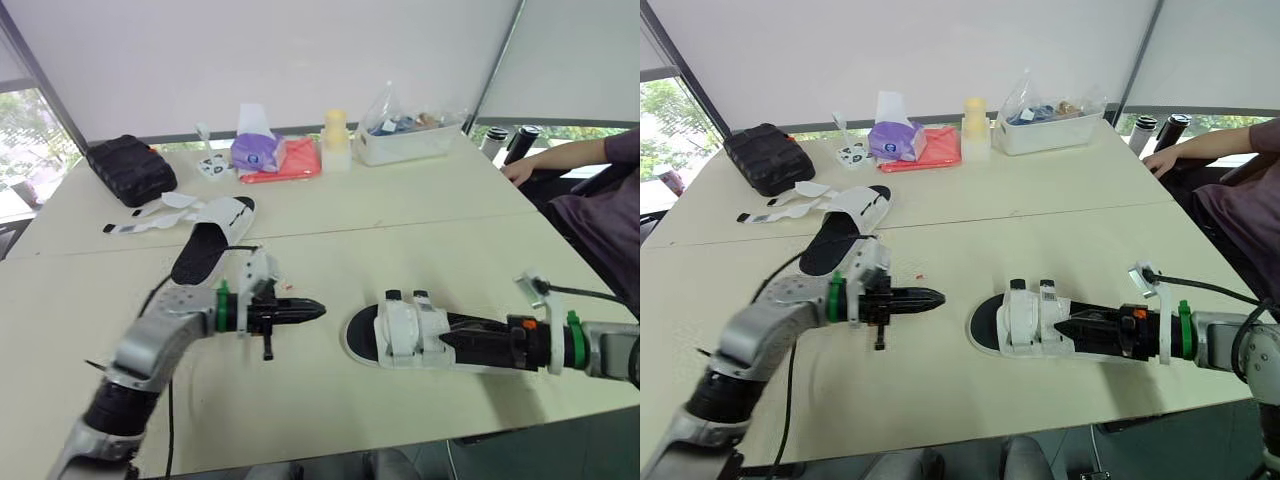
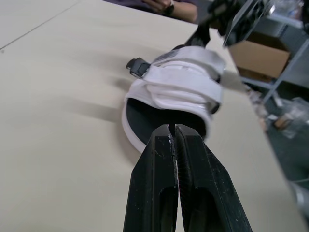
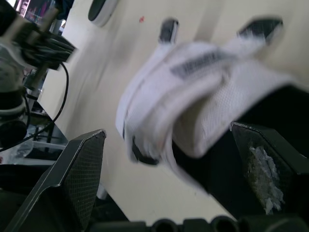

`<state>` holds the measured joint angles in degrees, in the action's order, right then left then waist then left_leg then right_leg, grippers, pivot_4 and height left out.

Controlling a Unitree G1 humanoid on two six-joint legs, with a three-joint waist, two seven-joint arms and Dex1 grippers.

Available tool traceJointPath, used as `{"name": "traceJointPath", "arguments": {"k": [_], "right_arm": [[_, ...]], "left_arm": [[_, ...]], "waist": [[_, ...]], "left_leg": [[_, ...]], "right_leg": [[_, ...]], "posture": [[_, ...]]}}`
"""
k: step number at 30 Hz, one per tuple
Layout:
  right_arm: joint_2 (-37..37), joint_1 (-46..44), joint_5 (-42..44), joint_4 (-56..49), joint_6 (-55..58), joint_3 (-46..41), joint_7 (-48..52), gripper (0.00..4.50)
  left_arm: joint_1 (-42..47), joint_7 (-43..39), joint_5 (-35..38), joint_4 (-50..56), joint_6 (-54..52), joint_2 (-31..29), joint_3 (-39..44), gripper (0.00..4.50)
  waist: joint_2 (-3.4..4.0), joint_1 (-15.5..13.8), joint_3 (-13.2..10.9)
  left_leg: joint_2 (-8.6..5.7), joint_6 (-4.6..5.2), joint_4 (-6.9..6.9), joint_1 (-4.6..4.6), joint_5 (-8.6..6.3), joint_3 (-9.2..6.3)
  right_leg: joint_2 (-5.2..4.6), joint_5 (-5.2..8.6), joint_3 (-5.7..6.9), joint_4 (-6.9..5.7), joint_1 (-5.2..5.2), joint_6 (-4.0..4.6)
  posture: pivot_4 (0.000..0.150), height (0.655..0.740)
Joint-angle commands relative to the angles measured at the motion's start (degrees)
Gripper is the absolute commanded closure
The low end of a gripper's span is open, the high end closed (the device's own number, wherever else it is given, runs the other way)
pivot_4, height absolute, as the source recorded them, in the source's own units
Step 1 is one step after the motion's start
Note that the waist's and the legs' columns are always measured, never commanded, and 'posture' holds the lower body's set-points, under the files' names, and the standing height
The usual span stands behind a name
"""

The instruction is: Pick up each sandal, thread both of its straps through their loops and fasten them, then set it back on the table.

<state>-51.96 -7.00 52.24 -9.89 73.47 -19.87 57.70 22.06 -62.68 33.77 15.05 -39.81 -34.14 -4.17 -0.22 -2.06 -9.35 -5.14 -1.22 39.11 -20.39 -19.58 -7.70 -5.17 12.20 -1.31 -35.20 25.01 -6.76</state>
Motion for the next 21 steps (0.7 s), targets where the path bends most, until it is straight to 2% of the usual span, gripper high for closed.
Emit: {"name": "traceJointPath", "arguments": {"k": [1,5,9,12,19,21], "right_arm": [[1.0,0.5,2.5,-1.2,0.1,-0.8,0.2,0.04],[4.9,-2.8,4.4,1.8,0.7,1.0,-0.6,0.04],[9.0,-8.6,4.9,6.4,2.5,3.7,-1.7,0.04],[9.9,-11.3,3.1,10.2,2.0,6.1,-1.8,0.87],[9.9,-12.1,3.6,10.4,2.9,7.2,-2.2,4.48],[10.8,-12.1,5.9,9.9,5.0,4.7,-3.8,4.48]], "left_arm": [[1.0,-1.6,6.6,3.2,-5.2,-3.8,5.1,4.38],[1.6,-2.5,8.2,3.2,-6.4,-6.4,5.7,4.38],[0.9,-3.7,5.2,3.1,-4.0,-7.7,2.3,4.38],[-0.1,-3.8,3.0,3.6,-2.0,-7.6,-0.2,4.38],[-1.9,-2.8,1.1,4.0,0.7,-7.2,-1.8,4.38],[-2.3,-2.3,1.0,4.5,1.0,-6.9,-1.8,4.38]], "waist": [[0.0,0.2,0.0],[-0.02,0.3,0.0],[0.03,1.2,-0.1],[0.02,1.4,-0.1],[0.02,1.4,-0.1],[0.02,1.4,-0.1]], "left_leg": [[0.01,0.0,0.0,0.01,0.0,0.0],[0.03,-0.02,0.0,0.03,0.01,0.0],[0.03,-0.11,0.0,0.04,0.06,-0.01],[0.03,-0.27,-0.01,0.0,0.15,-0.04],[0.02,-0.33,-0.04,-0.1,0.18,0.01],[0.02,-0.31,-0.04,-0.09,0.16,0.02]], "right_leg": [[0.01,0.0,0.0,0.0,0.0,0.0],[0.04,0.0,0.0,0.0,-0.03,0.0],[0.03,0.0,-0.01,-0.01,-0.03,0.01],[0.03,0.0,-0.01,0.02,-0.01,0.02],[0.0,0.0,-0.08,0.05,0.12,0.02],[0.0,0.0,-0.08,0.05,0.09,0.02]], "posture": [[0.15,0.74],[0.15,0.74],[0.15,0.74],[0.15,0.74],[0.15,0.74],[0.15,0.74]]}}
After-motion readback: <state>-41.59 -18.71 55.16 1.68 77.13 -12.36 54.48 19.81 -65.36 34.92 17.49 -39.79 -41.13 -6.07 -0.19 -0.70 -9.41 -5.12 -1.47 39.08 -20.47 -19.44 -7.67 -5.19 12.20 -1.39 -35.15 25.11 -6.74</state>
